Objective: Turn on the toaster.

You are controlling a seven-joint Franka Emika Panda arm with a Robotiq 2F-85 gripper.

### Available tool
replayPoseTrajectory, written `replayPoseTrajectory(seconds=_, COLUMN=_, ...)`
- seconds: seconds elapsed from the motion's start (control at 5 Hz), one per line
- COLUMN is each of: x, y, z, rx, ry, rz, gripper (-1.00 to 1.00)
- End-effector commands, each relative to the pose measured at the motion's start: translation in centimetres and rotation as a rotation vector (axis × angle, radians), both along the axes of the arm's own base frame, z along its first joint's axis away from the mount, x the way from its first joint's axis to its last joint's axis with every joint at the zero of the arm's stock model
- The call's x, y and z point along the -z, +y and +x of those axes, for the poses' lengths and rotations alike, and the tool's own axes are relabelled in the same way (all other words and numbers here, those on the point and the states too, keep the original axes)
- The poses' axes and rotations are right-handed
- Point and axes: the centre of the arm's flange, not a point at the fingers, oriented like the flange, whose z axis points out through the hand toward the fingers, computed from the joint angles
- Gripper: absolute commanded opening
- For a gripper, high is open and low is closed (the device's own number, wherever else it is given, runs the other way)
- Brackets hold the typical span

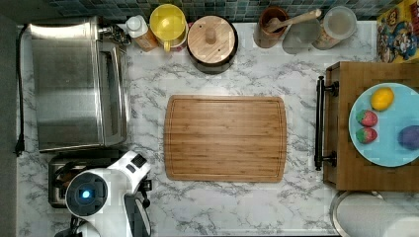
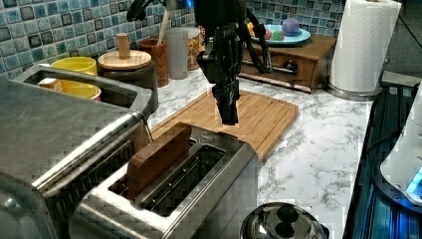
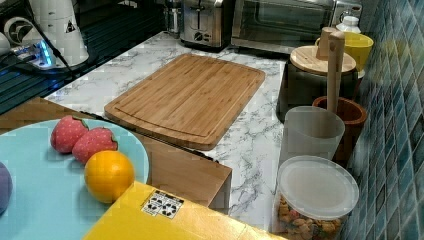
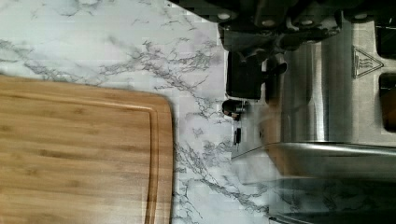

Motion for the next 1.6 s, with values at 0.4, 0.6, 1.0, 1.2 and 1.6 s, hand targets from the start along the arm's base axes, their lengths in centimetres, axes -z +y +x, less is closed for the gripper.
replayPoseTrajectory(seconds=0.4, x=4.1, y=-0.5, z=1.3, rx=0.041, ry=0.081, rz=0.010, gripper=-1.00)
replayPoseTrajectory(seconds=0.6, x=5.5, y=-0.6, z=1.6, rx=0.053, ry=0.102, rz=0.006, gripper=-1.00)
replayPoseTrajectory(seconds=1.0, x=9.3, y=-1.4, z=0.6, rx=0.056, ry=0.150, rz=-0.001, gripper=-1.00)
replayPoseTrajectory(seconds=1.2, x=12.8, y=-1.2, z=-0.3, rx=0.052, ry=0.210, rz=-0.010, gripper=-1.00)
replayPoseTrajectory(seconds=1.6, x=20.5, y=-1.9, z=-3.6, rx=0.028, ry=0.284, rz=-0.042, gripper=-1.00)
